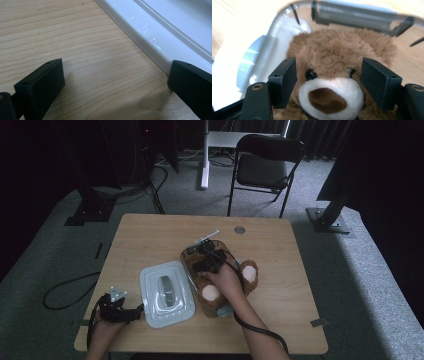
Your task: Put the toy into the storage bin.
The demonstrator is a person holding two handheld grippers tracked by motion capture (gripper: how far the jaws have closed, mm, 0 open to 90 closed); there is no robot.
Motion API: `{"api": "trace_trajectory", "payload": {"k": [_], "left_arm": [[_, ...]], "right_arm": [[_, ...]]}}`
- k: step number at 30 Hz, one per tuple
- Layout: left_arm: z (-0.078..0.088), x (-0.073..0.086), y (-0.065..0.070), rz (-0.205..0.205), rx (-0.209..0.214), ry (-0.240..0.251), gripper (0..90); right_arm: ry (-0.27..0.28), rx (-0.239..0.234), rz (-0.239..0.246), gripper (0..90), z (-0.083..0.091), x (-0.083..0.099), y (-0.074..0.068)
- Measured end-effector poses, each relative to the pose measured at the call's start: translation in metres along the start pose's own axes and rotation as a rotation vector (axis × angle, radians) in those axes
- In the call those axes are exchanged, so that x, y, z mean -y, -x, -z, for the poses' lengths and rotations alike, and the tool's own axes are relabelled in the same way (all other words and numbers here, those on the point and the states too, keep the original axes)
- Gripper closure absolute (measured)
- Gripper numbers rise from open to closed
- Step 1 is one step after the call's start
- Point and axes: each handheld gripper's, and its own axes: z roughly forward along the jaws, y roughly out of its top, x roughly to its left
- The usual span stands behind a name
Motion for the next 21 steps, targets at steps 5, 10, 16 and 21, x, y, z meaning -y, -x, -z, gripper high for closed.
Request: {"api": "trace_trajectory", "payload": {"k": [5,10,16,21], "left_arm": [[0.0,0.0,0.0,0.0,-0.001,0.001,1.6],[0.0,0.0,0.0,0.001,-0.001,0.001,1.6],[0.0,0.0,0.0,0.001,-0.001,0.001,1.6],[0.0,0.0,0.0,0.001,-0.001,0.001,1.6]], "right_arm": [[0.075,-0.023,-0.007,29.0,0.023,-0.001,0.0],[0.14,-0.053,-0.006,29.7,0.052,0.0,0.002],[0.175,-0.073,-0.009,30.2,0.073,0.007,0.011],[0.191,-0.067,-0.02,30.3,0.081,0.015,0.018]]}}
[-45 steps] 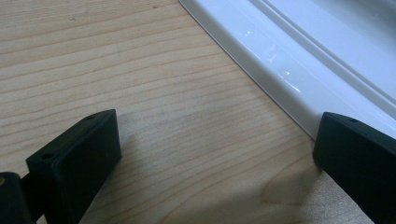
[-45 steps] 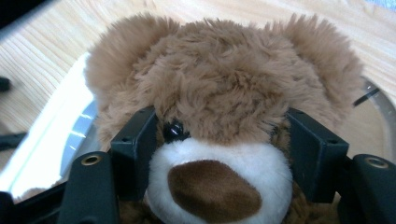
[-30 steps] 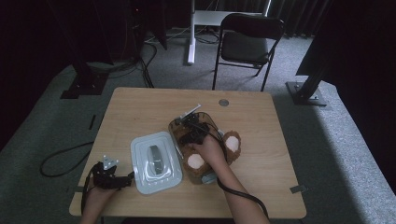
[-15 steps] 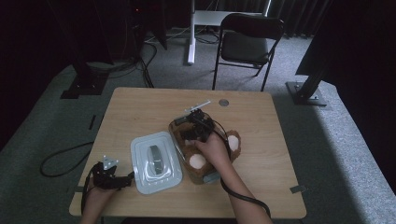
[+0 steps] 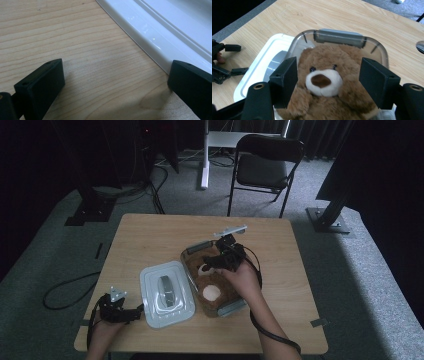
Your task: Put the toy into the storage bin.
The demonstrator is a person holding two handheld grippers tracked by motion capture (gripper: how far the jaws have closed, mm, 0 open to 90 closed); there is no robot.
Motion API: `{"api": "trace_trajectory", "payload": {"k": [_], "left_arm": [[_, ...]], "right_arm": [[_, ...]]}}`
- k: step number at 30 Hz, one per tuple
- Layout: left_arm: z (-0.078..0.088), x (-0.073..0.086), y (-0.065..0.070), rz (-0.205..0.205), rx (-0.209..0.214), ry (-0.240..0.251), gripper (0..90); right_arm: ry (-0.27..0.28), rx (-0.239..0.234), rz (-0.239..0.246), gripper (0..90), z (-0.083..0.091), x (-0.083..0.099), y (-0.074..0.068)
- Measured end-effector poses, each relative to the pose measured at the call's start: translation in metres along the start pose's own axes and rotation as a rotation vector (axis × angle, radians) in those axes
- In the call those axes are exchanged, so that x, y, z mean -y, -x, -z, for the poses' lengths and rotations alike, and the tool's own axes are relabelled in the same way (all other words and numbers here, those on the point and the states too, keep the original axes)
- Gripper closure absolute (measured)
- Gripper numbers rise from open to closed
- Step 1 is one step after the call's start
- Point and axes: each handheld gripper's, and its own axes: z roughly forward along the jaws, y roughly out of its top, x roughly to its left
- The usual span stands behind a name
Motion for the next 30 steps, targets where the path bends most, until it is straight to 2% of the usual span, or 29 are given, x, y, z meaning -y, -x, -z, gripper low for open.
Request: {"api": "trace_trajectory", "payload": {"k": [10,13,16,17,20,25,30], "left_arm": [[0.0,0.0,0.0,0.0,0.0,-0.001,1.6],[0.0,0.0,0.0,0.0,0.0,-0.001,1.6],[0.0,0.0,0.0,0.0,0.0,-0.001,1.6],[0.0,0.0,0.0,0.0,0.0,-0.001,1.6],[0.0,0.0,0.0,0.001,0.0,-0.001,1.6],[0.0,0.0,0.0,0.003,0.0,0.001,1.6],[0.0,0.0,0.0,0.0,0.0,-0.001,1.6]], "right_arm": [[0.028,-0.011,-0.001,32.5,0.02,0.023,0.006],[0.051,-0.018,0.001,33.2,0.031,0.033,0.007],[0.056,-0.017,0.002,33.4,0.034,0.035,0.007],[0.073,-0.027,0.004,37.1,0.044,0.043,0.009],[0.071,-0.045,0.008,37.3,0.052,0.049,0.012],[0.085,-0.03,0.0,40.6,0.064,0.062,0.016],[0.075,-0.031,-0.01,42.2,0.07,0.074,0.02]]}}
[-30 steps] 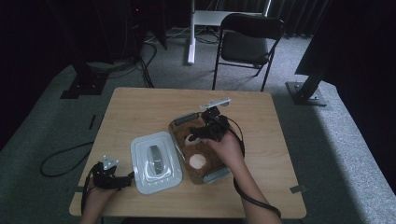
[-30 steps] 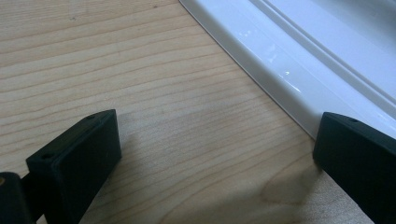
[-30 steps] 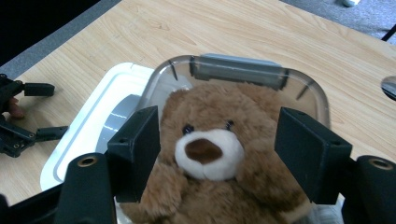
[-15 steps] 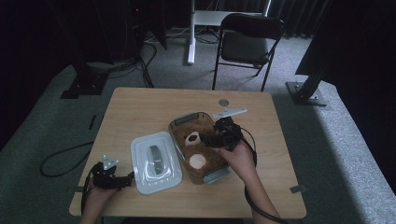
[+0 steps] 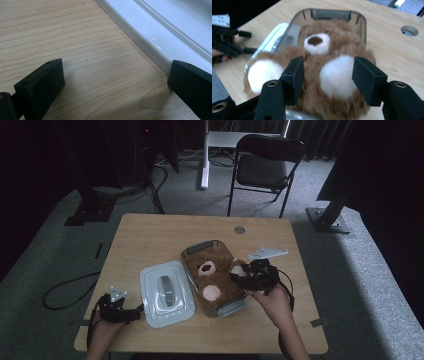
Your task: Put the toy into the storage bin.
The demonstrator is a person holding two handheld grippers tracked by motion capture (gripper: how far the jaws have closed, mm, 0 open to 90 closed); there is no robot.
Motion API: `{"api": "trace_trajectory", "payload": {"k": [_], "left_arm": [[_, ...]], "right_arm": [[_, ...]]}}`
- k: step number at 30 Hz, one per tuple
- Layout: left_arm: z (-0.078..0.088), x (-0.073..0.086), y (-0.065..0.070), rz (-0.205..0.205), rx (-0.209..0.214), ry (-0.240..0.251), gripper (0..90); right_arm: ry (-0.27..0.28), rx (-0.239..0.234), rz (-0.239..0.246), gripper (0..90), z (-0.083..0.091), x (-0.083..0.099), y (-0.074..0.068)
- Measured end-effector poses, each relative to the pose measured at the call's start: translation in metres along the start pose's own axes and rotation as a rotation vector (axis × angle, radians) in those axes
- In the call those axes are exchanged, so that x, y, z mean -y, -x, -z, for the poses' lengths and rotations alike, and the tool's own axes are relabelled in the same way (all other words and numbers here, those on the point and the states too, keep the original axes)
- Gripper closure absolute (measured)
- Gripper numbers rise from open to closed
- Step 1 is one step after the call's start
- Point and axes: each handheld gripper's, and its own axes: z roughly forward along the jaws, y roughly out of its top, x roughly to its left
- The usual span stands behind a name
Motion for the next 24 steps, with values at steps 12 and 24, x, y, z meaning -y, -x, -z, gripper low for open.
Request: {"api": "trace_trajectory", "payload": {"k": [12,24], "left_arm": [[0.0,0.0,0.0,0.0,0.0,0.001,1.6],[0.0,0.0,0.0,0.002,0.0,0.003,1.6]], "right_arm": [[-0.018,0.035,0.027,67.4,0.016,0.027,0.005],[-0.101,0.032,0.027,71.8,-0.025,0.018,0.013]]}}
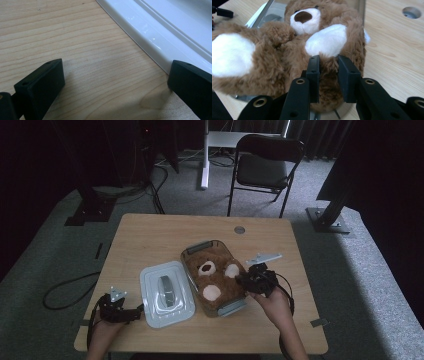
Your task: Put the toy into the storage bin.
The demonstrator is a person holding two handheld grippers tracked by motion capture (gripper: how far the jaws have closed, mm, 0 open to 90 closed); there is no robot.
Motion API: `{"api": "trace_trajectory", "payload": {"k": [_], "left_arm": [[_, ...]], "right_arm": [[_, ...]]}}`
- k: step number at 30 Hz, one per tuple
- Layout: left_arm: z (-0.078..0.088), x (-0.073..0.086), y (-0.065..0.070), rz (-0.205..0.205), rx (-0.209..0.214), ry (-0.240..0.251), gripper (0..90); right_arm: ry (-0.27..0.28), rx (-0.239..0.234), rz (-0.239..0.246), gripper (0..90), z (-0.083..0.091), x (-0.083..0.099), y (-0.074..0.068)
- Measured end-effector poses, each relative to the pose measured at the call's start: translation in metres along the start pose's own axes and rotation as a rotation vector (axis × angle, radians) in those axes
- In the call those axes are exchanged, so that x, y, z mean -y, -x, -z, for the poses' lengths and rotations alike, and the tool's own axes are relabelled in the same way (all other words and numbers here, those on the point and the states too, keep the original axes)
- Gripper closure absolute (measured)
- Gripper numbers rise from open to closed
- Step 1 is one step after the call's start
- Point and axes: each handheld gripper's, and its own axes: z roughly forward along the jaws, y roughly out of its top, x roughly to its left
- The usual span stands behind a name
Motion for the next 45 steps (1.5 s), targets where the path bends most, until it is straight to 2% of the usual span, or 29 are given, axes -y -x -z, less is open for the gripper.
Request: {"api": "trace_trajectory", "payload": {"k": [3,7,9,10,11,17,18,21,22,24,26,29,31,32,33,36,37,38,39,42,43,44,45], "left_arm": [[0.0,0.0,0.0,-0.001,-0.001,-0.002,1.6],[0.0,0.0,0.0,-0.001,-0.001,-0.002,1.6],[0.0,0.0,0.0,-0.001,-0.001,-0.001,1.6],[0.0,0.0,0.0,-0.001,-0.001,-0.001,1.6],[0.0,0.0,0.0,-0.001,-0.001,-0.001,1.6],[0.0,0.0,0.0,0.0,-0.001,-0.001,1.6],[0.0,0.0,0.0,0.0,-0.001,-0.001,1.6],[0.0,0.0,0.0,-0.001,0.0,-0.002,1.6],[0.0,0.0,0.0,-0.002,-0.001,-0.003,1.6],[0.0,0.0,0.0,-0.001,-0.001,-0.002,1.6],[0.0,0.0,0.0,-0.001,-0.001,-0.002,1.6],[0.0,0.0,0.0,-0.002,-0.001,-0.002,1.6],[0.0,0.0,0.0,-0.001,-0.001,-0.002,1.6],[0.0,0.0,0.0,-0.001,-0.001,-0.002,1.6],[0.0,0.0,0.0,-0.001,-0.001,-0.002,1.6],[0.0,0.0,0.0,-0.001,-0.001,-0.002,1.6],[0.0,0.0,0.0,0.0,-0.001,-0.001,1.6],[0.0,0.0,0.0,0.0,-0.001,-0.001,1.6],[0.0,0.0,0.0,0.0,-0.001,-0.001,1.6],[0.0,0.0,0.0,0.0,-0.001,-0.002,1.6],[0.0,0.0,0.0,0.001,0.0,-0.001,1.6],[0.0,0.0,0.0,0.001,0.0,-0.001,1.6],[0.0,0.0,0.0,0.001,0.0,-0.001,1.6]], "right_arm": [[-0.036,0.005,0.018,72.0,-0.014,-0.006,-0.003],[-0.059,0.008,0.021,72.9,-0.022,-0.009,-0.001],[-0.115,0.006,0.043,73.0,-0.031,-0.012,0.0],[-0.115,0.006,0.043,73.0,-0.031,-0.012,0.0],[-0.148,0.007,0.053,73.1,-0.037,-0.014,0.001],[-0.202,0.009,0.072,73.9,-0.044,-0.02,0.001],[-0.228,0.007,0.074,75.2,-0.048,-0.021,0.001],[-0.243,0.009,0.078,76.0,-0.051,-0.022,0.001],[-0.295,0.025,0.095,78.1,-0.06,-0.023,0.0],[-0.325,0.036,0.107,80.2,-0.065,-0.025,-0.002],[-0.384,0.062,0.146,82.3,-0.073,-0.026,-0.005],[-0.452,0.128,0.212,83.9,-0.084,-0.028,-0.013],[-0.459,0.157,0.22,84.0,-0.087,-0.028,-0.016],[-0.459,0.157,0.22,84.0,-0.087,-0.028,-0.016],[-0.445,0.173,0.231,83.9,-0.086,-0.027,-0.018],[-0.427,0.177,0.221,83.8,-0.084,-0.026,-0.018],[-0.404,0.166,0.21,82.8,-0.081,-0.024,-0.016],[-0.404,0.166,0.21,82.8,-0.081,-0.024,-0.016],[-0.384,0.134,0.195,81.3,-0.077,-0.024,-0.013],[-0.353,0.116,0.168,77.8,-0.07,-0.025,-0.01],[-0.311,0.102,0.164,70.7,-0.06,-0.026,-0.008],[-0.311,0.102,0.164,70.7,-0.06,-0.026,-0.008],[-0.28,0.089,0.155,69.6,-0.054,-0.027,-0.006]]}}
